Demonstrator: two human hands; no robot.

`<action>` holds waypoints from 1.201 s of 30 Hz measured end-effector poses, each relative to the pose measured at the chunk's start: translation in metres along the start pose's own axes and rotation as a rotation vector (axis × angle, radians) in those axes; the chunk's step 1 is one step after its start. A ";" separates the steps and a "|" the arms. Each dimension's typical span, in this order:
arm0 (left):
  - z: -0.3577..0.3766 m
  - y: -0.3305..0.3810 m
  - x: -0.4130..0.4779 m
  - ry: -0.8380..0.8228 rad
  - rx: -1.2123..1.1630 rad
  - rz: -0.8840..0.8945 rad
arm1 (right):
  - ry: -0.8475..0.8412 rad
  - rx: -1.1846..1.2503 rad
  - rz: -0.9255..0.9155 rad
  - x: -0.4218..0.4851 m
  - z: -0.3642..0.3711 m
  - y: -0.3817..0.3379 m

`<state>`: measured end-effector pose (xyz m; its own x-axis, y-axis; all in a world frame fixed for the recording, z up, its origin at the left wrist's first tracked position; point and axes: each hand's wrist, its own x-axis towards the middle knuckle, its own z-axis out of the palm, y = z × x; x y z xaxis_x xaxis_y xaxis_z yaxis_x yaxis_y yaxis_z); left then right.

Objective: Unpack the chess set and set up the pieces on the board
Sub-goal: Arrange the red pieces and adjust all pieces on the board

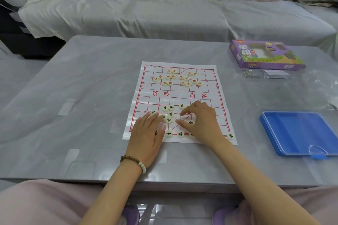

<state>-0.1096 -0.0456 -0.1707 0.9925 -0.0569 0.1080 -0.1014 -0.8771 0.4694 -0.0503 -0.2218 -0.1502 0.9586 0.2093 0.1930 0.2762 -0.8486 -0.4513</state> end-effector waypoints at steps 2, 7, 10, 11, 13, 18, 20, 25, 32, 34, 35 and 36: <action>0.002 -0.003 0.000 -0.009 0.041 -0.022 | -0.033 -0.001 -0.020 0.001 0.002 -0.004; 0.002 -0.007 0.000 -0.061 0.137 0.017 | -0.098 -0.026 -0.035 0.009 0.013 -0.016; -0.001 -0.008 0.001 -0.067 0.129 0.019 | -0.109 -0.040 -0.059 0.013 0.017 -0.022; -0.002 -0.007 0.001 -0.064 0.125 0.020 | -0.113 -0.049 -0.069 0.013 0.017 -0.023; -0.004 -0.005 0.001 -0.039 0.108 0.022 | -0.095 -0.052 -0.087 0.010 0.013 -0.021; 0.001 0.016 0.000 -0.030 0.071 0.079 | 0.087 0.092 -0.051 -0.012 -0.020 0.015; 0.010 0.027 0.001 -0.028 0.062 0.130 | 0.127 0.087 -0.029 -0.026 -0.034 0.040; 0.029 0.054 0.002 -0.074 0.092 0.240 | 0.075 0.027 0.044 -0.053 -0.056 0.078; 0.035 0.062 0.007 -0.061 0.112 0.278 | -0.034 -0.047 -0.006 -0.063 -0.052 0.088; 0.035 0.057 0.008 -0.044 0.114 0.250 | -0.029 -0.027 -0.012 -0.064 -0.051 0.088; 0.034 0.054 0.008 -0.045 0.124 0.240 | -0.032 -0.024 -0.012 -0.064 -0.050 0.088; 0.034 0.052 0.008 -0.043 0.133 0.234 | -0.035 -0.025 -0.012 -0.064 -0.050 0.088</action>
<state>-0.1045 -0.1076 -0.1756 0.9456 -0.2829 0.1608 -0.3209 -0.8927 0.3165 -0.0915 -0.3339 -0.1585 0.9571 0.2365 0.1672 0.2865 -0.8574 -0.4275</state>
